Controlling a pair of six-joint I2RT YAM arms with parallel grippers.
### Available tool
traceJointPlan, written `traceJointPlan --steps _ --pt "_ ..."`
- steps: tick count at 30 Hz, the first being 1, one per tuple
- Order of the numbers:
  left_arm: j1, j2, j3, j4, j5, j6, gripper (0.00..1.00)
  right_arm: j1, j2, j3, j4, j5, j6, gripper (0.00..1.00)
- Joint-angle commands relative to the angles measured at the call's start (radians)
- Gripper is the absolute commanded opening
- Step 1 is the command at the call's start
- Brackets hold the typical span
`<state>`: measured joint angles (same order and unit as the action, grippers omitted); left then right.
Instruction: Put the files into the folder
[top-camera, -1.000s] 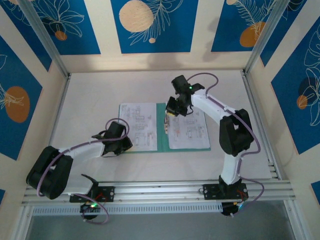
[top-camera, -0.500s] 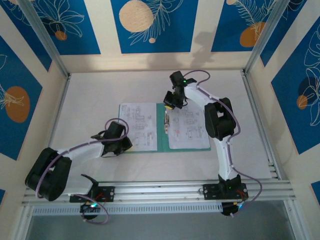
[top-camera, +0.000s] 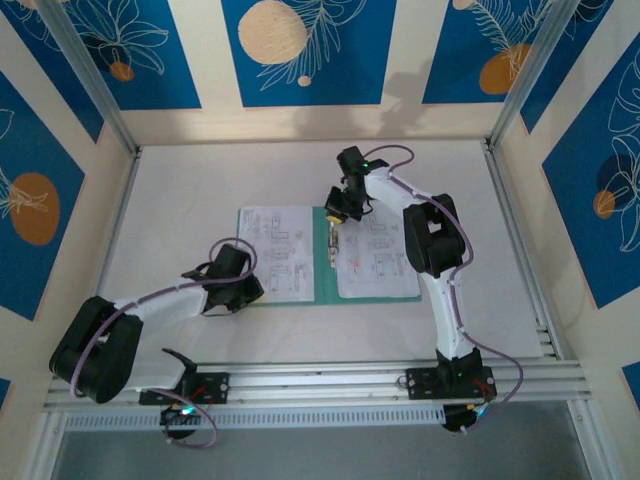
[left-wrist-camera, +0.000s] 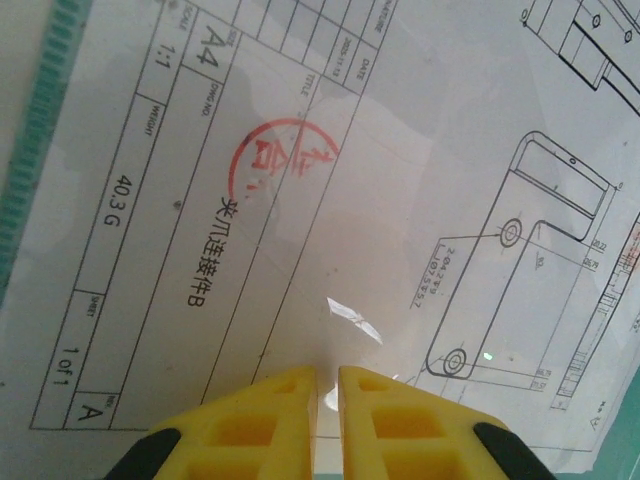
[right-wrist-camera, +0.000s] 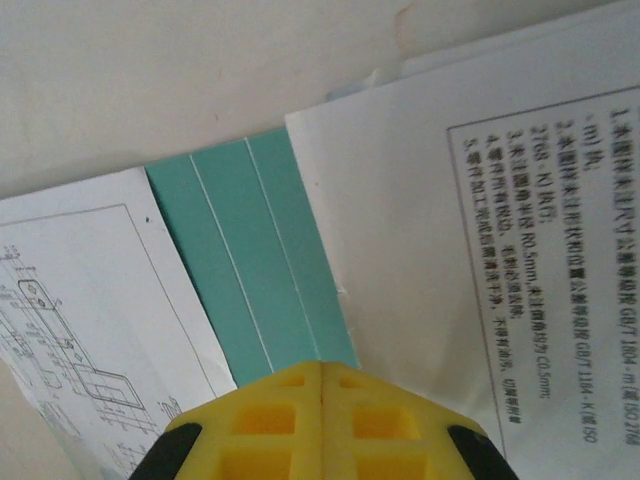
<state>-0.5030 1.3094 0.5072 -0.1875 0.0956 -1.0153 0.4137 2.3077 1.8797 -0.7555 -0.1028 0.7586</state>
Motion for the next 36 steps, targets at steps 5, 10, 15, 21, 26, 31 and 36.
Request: traceJointPlan --steps 5,10,15,21,26,31,36 --pt "-0.017 -0.014 -0.021 -0.005 -0.030 -0.014 0.12 0.024 -0.079 -0.037 -0.005 -0.059 -0.027 0.00" --pt "-0.020 -0.012 -0.024 0.002 -0.040 -0.029 0.12 0.036 -0.134 -0.103 0.008 -0.072 -0.032 0.00" --pt "-0.021 -0.013 -0.028 0.001 -0.048 -0.035 0.11 0.042 -0.199 -0.206 0.045 -0.073 -0.026 0.00" --pt "-0.024 -0.014 -0.029 0.005 -0.053 -0.040 0.11 0.072 -0.287 -0.339 0.105 -0.071 -0.005 0.00" --pt "-0.025 -0.016 -0.033 0.006 -0.053 -0.043 0.11 0.101 -0.379 -0.440 0.141 -0.030 0.029 0.00" --pt "-0.028 -0.016 -0.044 0.017 -0.052 -0.049 0.11 0.102 -0.496 -0.515 0.130 0.060 0.099 0.01" --pt "-0.035 -0.017 -0.057 0.038 -0.050 -0.067 0.11 0.104 -0.685 -0.694 0.183 0.113 0.277 0.10"
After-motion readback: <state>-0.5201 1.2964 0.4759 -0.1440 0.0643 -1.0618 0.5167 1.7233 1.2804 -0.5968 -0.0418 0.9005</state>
